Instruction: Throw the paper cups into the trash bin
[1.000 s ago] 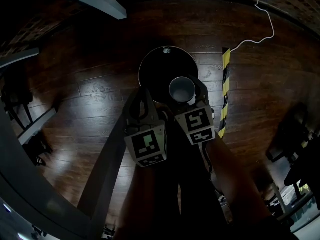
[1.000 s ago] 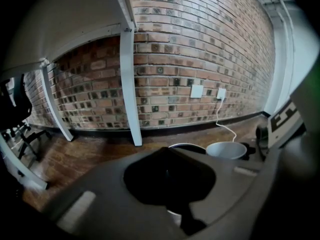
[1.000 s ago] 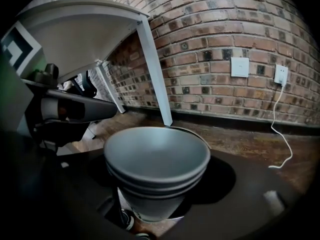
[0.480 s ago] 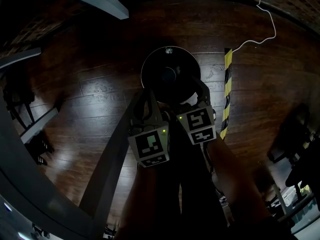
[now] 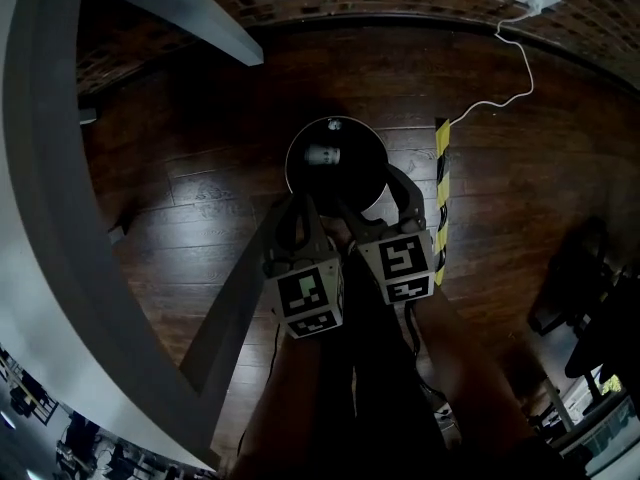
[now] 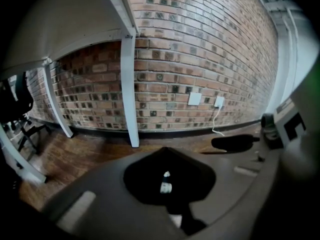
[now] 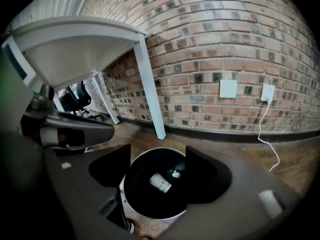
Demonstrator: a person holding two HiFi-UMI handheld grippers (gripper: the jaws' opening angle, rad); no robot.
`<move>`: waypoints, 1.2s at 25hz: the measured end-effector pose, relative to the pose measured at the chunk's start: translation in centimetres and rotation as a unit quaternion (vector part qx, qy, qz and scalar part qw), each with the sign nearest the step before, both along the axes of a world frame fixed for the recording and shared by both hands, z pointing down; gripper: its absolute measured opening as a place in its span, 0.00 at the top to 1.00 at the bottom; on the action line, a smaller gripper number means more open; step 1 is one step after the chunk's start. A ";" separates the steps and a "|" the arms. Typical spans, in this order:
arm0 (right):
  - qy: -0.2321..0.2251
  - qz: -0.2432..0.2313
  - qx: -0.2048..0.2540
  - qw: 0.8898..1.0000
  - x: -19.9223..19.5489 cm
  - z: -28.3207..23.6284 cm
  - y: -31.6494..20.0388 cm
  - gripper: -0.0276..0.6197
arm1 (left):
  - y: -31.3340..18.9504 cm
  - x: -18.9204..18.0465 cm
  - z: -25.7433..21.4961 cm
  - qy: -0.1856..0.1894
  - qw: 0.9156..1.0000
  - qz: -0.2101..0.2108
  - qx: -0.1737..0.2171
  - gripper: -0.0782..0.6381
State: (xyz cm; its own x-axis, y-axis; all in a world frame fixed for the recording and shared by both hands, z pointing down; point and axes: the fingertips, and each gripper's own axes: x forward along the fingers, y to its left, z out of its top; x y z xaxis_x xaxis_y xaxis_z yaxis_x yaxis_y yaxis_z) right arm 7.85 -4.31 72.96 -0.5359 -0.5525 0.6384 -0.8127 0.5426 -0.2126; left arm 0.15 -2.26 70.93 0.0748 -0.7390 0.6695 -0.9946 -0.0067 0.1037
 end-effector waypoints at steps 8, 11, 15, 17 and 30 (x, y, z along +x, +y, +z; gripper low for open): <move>-0.019 0.004 0.075 0.997 0.9 -11.0 -3.5 0.47 | -3.4 0.5 -9.7 0.013 0.998 -0.005 0.066 0.88; -0.025 -0.001 0.098 0.995 0.6 -15.2 -3.9 0.48 | -4.2 0.7 -13.9 0.015 0.996 -0.003 0.090 0.88; -0.033 -0.006 0.128 0.991 0.1 -20.2 -4.4 0.51 | -5.3 1.3 -18.8 0.010 0.992 0.016 0.129 0.88; -0.036 -0.005 0.150 0.988 0.2 -22.6 -4.8 0.55 | -5.7 1.5 -21.1 0.013 0.990 0.016 0.142 0.88; -0.057 0.011 0.260 0.964 -0.1 -38.7 -5.0 0.68 | -6.2 1.9 -37.1 0.040 0.969 0.048 0.240 0.88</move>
